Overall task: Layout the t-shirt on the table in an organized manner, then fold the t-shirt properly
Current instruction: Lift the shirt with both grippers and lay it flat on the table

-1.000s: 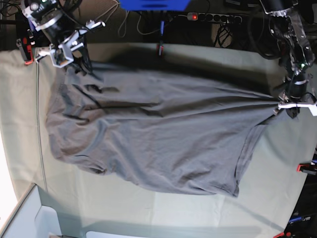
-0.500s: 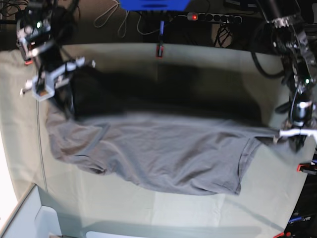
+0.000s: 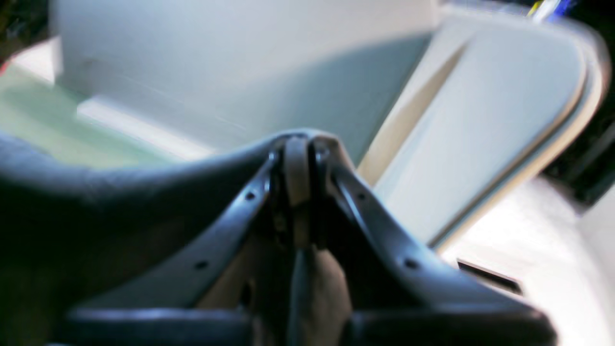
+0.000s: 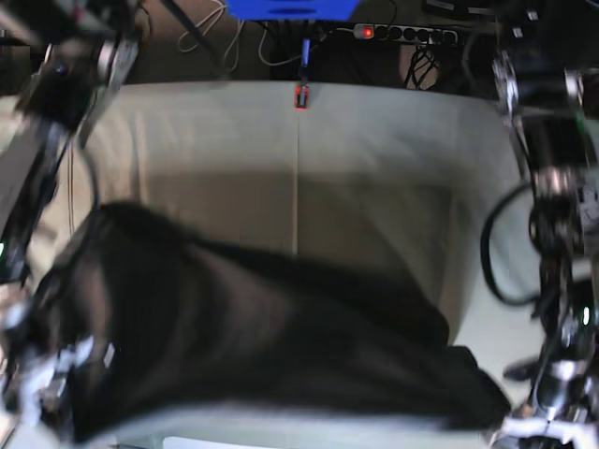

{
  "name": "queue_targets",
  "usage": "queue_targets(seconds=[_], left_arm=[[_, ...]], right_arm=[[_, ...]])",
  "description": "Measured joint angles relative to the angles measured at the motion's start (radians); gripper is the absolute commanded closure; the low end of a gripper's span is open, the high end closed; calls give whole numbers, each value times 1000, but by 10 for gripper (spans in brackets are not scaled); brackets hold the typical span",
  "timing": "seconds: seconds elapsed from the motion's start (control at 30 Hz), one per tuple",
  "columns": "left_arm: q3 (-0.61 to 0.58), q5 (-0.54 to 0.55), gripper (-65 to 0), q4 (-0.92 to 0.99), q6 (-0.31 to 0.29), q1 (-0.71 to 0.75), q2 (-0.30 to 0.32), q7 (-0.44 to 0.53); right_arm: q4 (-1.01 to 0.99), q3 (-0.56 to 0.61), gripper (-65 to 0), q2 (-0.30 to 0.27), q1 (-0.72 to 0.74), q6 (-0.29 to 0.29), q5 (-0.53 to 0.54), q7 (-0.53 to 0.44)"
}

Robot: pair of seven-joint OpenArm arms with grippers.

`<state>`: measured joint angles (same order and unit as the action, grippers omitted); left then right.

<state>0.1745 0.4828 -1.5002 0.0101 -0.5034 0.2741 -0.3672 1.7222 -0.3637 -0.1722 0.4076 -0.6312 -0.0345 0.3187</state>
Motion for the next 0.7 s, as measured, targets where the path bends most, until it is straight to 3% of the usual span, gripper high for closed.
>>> queue_targets(seconds=[0.23, 0.43, 0.57, 0.7], left_arm=[[-89, 1, 0, 225, 2, -302, 6, 23], [-106, -3, 0, 302, 2, -363, 7, 9], [-100, -3, 0, 291, 1, -381, 11, 27], [-96, -1, 0, 245, 1, -310, 11, 22]], right_arm=[[-171, 0, 0, -39, 254, 0, -4, 14], [-248, 0, 0, -38, 411, 0, -3, 10], [-223, -11, 0, -30, 405, -1, 2, 2], [-116, -51, 0, -28, 229, -1, 2, 11]])
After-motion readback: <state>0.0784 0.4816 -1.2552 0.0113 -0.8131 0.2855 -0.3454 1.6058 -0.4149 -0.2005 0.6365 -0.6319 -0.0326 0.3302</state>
